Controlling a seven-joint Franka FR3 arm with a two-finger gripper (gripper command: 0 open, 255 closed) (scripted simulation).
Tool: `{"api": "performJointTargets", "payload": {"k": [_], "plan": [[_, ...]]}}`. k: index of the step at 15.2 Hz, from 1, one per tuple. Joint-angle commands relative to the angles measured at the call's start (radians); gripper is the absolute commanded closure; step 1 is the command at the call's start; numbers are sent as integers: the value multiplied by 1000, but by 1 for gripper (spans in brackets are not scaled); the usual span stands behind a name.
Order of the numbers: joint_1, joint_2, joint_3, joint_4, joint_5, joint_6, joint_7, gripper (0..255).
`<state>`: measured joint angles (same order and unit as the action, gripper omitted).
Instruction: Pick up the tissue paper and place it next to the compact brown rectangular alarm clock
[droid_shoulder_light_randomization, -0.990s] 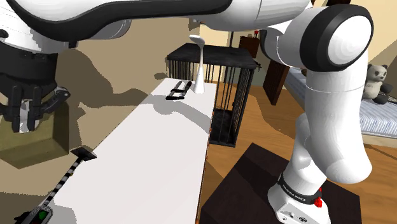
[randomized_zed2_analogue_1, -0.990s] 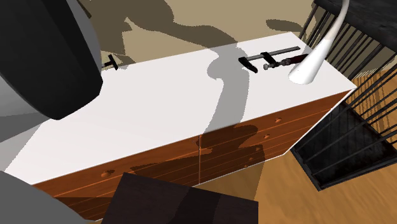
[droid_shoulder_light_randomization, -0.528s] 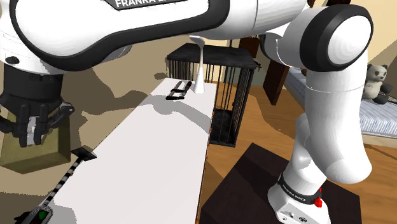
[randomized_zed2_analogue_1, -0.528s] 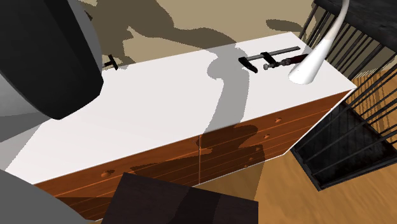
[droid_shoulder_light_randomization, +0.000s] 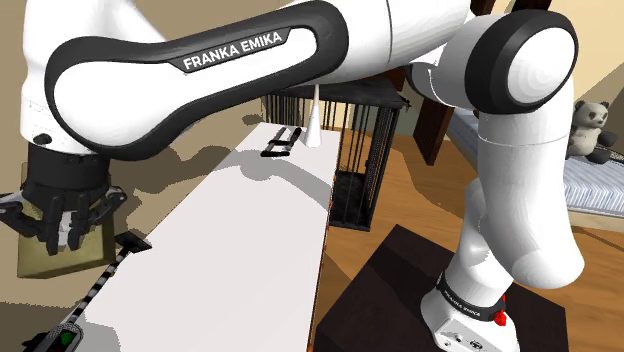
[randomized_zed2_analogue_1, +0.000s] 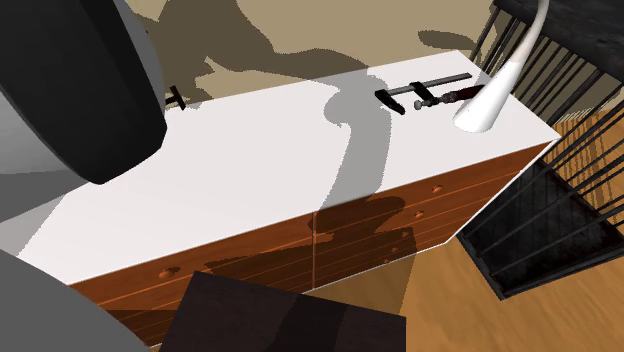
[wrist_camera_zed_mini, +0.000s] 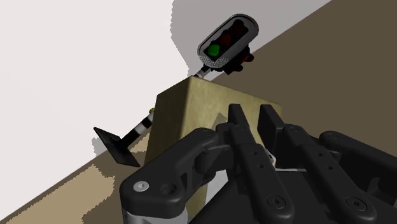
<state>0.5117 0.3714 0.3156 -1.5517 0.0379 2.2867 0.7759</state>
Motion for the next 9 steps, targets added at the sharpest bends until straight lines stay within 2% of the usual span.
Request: {"api": "performJointTargets", "payload": {"k": [1,9], "plan": [[-9,2,-8,-23,-1,28,-2,255],[-10,31,-10,-90,-5,123,-9,255]]}}
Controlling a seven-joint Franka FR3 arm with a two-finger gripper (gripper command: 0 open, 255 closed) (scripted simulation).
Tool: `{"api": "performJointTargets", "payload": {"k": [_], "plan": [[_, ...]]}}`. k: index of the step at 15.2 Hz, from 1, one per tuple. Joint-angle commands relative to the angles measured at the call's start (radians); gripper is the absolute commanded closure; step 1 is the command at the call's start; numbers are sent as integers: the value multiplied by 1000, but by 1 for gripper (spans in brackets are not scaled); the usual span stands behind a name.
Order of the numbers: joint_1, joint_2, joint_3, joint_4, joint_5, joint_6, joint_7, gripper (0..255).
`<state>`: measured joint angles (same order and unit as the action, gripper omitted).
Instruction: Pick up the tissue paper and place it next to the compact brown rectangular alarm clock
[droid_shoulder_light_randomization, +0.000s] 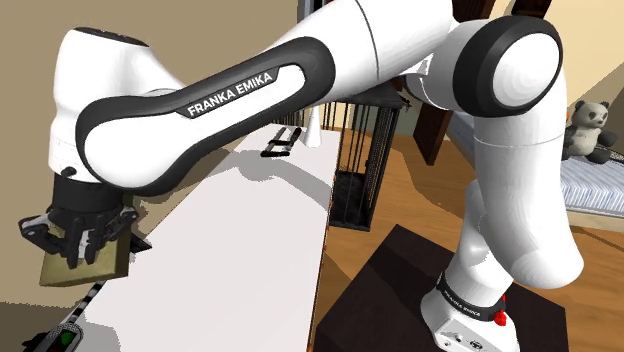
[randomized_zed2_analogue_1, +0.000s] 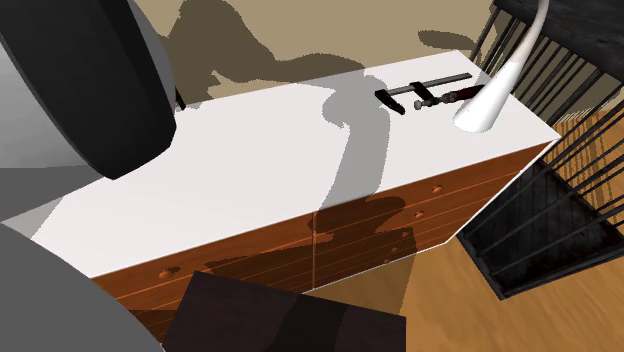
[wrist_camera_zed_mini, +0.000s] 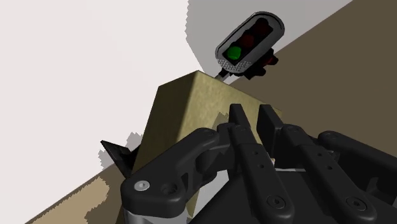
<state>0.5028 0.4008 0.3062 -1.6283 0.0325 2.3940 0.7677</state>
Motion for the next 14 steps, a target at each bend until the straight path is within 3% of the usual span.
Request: {"api": "performJointTargets", "payload": {"k": [1,14], "plan": [[0,6,-1,-21,-1,27,-2,255],[5,62,-8,-81,-11,142,-8,255]]}}
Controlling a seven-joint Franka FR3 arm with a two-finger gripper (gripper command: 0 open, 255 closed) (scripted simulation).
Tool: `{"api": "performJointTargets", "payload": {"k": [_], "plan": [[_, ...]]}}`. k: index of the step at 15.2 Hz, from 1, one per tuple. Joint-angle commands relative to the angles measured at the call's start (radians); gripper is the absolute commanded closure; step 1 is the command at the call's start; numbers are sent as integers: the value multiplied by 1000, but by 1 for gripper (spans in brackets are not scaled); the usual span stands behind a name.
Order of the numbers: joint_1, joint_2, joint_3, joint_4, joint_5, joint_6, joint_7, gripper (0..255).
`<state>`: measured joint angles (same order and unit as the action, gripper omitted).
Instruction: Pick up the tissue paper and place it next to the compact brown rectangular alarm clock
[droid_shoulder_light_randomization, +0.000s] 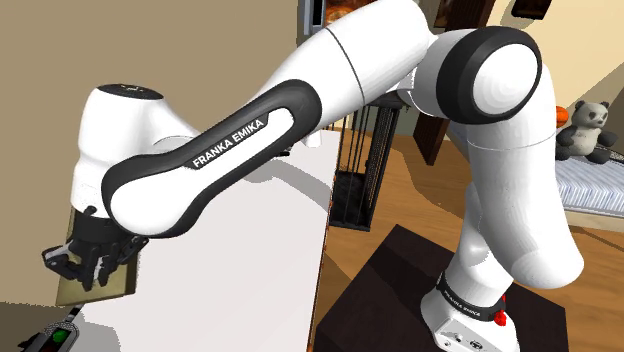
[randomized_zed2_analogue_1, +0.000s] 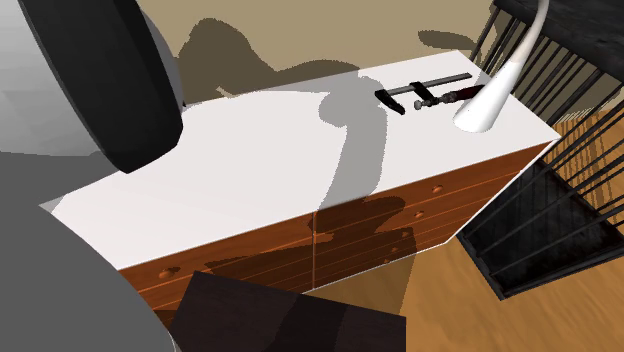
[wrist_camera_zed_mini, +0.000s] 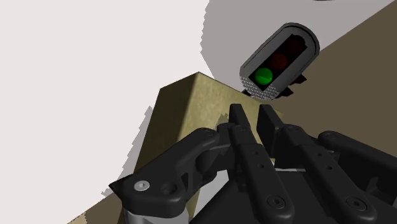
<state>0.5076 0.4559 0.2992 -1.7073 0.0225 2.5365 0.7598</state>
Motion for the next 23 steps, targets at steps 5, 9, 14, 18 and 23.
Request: {"api": "performJointTargets", "payload": {"k": [5,9,14,18,23], "plan": [[0,7,-1,-2,-1,0,0,255],[-2,-2,0,-15,2,3,0,0],[-26,-78,13,-33,27,-54,-17,0],[-33,-100,16,-39,34,-70,-21,0],[-33,-100,16,-39,34,-70,-21,0]]}}
